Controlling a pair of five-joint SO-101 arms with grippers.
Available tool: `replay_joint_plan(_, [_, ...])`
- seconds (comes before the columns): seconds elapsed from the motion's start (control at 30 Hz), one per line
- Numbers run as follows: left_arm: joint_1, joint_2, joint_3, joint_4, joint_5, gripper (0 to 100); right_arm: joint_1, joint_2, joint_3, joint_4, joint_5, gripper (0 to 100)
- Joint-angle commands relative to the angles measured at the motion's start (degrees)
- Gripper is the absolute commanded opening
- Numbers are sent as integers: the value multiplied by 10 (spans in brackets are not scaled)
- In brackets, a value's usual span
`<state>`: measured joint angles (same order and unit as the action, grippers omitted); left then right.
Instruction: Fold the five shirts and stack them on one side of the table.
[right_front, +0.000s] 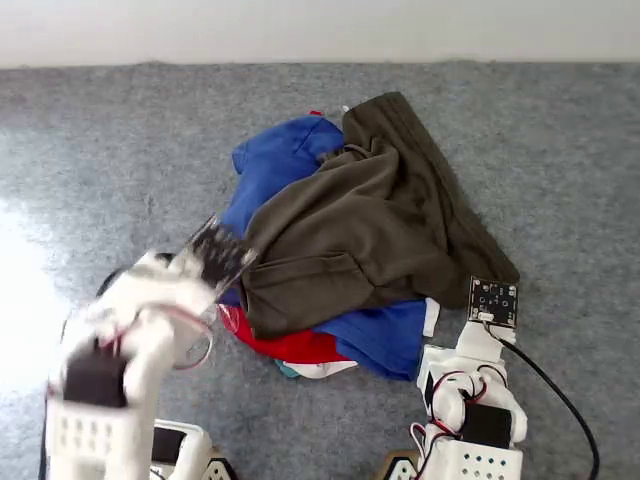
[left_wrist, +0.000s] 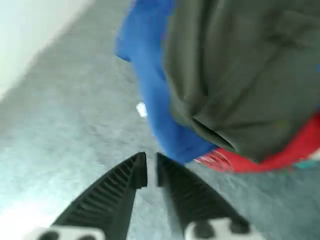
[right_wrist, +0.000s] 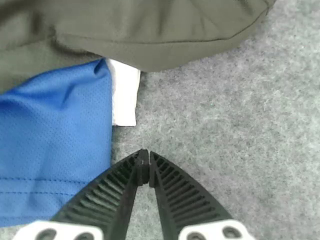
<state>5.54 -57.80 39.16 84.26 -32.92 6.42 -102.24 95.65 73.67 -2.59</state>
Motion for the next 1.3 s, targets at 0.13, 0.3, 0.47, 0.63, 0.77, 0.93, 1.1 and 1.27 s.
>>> replay_joint_plan(0.13, [101,305,-290,132,5,296,0,-4,8,6,3,10])
replay_joint_plan(0.3, [141,410,-342,134,5,364,0,-4,8,6,3,10])
replay_joint_plan(0.47, [174,492,-339,108,7,367,0,-4,8,6,3,10])
replay_joint_plan(0.63, [173,601,-339,19,14,366,0,-4,8,6,3,10])
replay_joint_plan(0.77, [174,707,-340,-36,52,365,0,-4,8,6,3,10])
replay_joint_plan(0.93, [161,817,-340,-85,80,315,0,-4,8,6,3,10])
replay_joint_plan(1.1, [160,822,-348,-87,77,28,0,-4,8,6,3,10])
replay_joint_plan(1.27, [130,746,-349,-55,78,11,0,-4,8,6,3,10])
